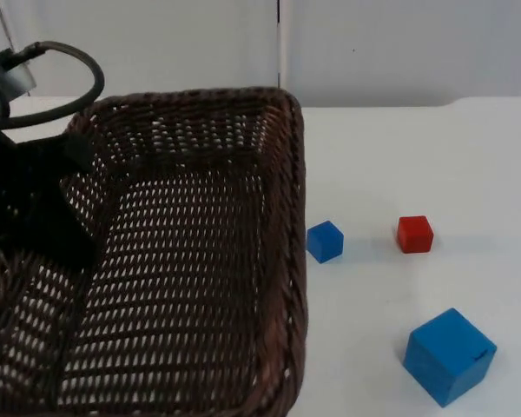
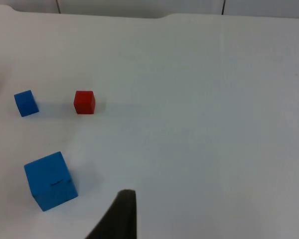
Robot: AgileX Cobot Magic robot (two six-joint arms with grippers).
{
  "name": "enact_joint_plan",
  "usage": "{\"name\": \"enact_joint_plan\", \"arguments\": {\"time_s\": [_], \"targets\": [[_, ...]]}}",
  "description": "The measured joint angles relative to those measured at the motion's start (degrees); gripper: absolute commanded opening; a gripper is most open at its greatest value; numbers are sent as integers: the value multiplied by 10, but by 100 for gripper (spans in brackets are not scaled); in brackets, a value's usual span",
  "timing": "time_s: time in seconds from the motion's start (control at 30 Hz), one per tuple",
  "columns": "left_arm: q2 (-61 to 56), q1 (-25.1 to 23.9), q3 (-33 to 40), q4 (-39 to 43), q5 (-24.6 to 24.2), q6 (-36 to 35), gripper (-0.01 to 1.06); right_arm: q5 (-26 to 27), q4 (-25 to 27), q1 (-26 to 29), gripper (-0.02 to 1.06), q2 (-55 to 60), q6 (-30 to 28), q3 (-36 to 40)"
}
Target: Pick up the basket with the left hand and place the largest block into the basket with the right hand.
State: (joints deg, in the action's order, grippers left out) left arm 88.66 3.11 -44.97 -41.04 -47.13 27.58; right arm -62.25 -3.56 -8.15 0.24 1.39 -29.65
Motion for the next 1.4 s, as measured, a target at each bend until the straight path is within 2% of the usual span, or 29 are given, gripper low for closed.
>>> {"name": "enact_joint_plan", "arguments": {"time_s": [0.03, 0.17, 0.37, 0.5, 0.63, 0.83, 1.07, 1.4], "targets": [[0, 0, 0, 0, 0, 0, 0, 0, 0, 0, 105, 0, 0, 0], [0, 0, -30, 68, -54, -32, 0, 0, 0, 0, 105, 0, 0, 0], [0, -11, -34, 85, -67, -38, 0, 0, 0, 0, 105, 0, 0, 0], [0, -74, -35, 70, -75, -23, 0, 0, 0, 1, 105, -1, 0, 0], [0, -107, -35, 29, -91, 14, 0, 0, 0, 1, 105, -1, 0, 0], [-10, -109, -35, -1, -121, 35, 0, 0, 0, 1, 105, -1, 0, 0], [-59, -109, -43, -10, -123, 33, 0, 0, 0, 1, 105, -1, 0, 0], [-93, -109, -52, 58, -132, -33, 0, 1, 0, 1, 105, -1, 0, 0]]}}
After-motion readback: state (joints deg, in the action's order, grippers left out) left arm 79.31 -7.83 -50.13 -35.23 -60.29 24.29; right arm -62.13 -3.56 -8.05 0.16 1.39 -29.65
